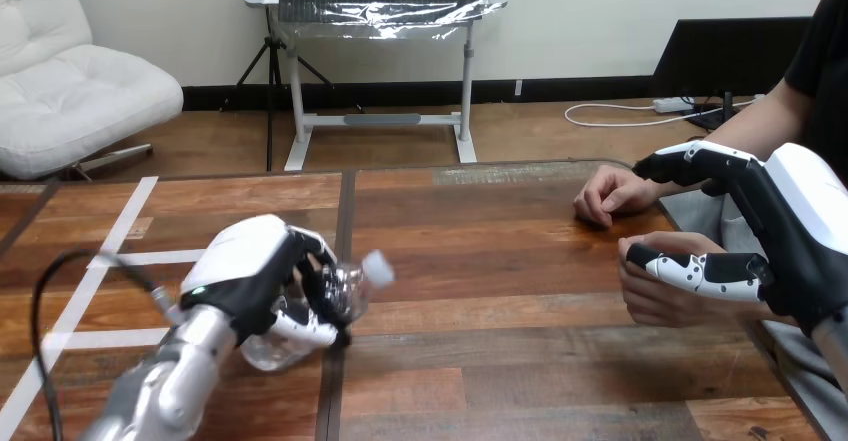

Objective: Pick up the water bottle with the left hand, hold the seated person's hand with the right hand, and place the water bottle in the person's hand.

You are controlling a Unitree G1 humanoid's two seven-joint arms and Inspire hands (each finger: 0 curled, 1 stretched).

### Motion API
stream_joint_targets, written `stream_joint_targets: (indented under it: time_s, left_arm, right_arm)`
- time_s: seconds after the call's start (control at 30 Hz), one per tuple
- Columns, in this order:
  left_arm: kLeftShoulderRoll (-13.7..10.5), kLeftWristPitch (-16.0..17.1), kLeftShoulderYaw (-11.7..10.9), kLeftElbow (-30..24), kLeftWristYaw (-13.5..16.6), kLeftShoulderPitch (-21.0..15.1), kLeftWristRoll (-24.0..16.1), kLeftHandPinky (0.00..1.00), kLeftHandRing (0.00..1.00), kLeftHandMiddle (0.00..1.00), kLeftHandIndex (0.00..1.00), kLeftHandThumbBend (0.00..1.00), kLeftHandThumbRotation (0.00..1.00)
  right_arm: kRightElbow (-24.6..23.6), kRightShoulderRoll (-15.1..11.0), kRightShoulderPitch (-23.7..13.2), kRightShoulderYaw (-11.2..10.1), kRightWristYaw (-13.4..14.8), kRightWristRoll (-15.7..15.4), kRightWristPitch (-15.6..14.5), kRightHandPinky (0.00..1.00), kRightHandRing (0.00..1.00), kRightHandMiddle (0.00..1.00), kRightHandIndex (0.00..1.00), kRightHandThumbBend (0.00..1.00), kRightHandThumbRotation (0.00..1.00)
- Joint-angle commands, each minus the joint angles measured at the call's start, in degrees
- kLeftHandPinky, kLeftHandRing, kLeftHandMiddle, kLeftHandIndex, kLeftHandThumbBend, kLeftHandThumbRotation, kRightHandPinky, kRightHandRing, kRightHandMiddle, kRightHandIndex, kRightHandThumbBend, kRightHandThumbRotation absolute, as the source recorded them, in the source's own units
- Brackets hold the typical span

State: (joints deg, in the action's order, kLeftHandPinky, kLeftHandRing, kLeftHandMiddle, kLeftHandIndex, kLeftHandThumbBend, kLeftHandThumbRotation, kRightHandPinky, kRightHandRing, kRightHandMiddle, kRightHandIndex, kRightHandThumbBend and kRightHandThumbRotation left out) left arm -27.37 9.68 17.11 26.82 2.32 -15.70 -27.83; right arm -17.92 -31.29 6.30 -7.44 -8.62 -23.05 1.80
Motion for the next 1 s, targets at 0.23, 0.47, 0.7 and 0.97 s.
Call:
stream_joint_targets:
  time_s: [0.23, 0.47, 0.7, 0.97]
  left_arm:
    - [7.4, 11.4, -11.0, -0.2, 7.3, 0.5, 13.9, 0.35, 0.38, 0.44, 0.51, 0.62, 0.0]
    - [11.2, 13.5, -13.3, -0.8, 11.3, 1.6, 15.9, 0.38, 0.39, 0.44, 0.52, 0.61, 0.0]
    - [14.7, 16.1, -15.4, -1.3, 12.5, 2.4, 19.1, 0.39, 0.41, 0.45, 0.52, 0.61, 0.0]
    - [17.7, 18.2, -17.0, -1.9, 13.7, 3.2, 20.7, 0.41, 0.42, 0.45, 0.52, 0.62, 0.0]
  right_arm:
    - [-2.4, -0.1, -3.2, -1.4, 0.1, 0.4, -0.3, 0.74, 0.77, 0.75, 0.72, 0.61, 0.0]
    - [-2.0, -0.3, -3.2, -1.3, 0.3, 0.0, -0.2, 0.73, 0.77, 0.75, 0.72, 0.62, 0.0]
    - [-2.2, -0.1, -3.2, -1.3, 0.3, 0.3, -0.3, 0.73, 0.77, 0.75, 0.72, 0.62, 0.0]
    - [-1.8, -0.2, -3.3, -1.3, 0.4, 0.4, 0.3, 0.71, 0.76, 0.75, 0.71, 0.62, 0.0]
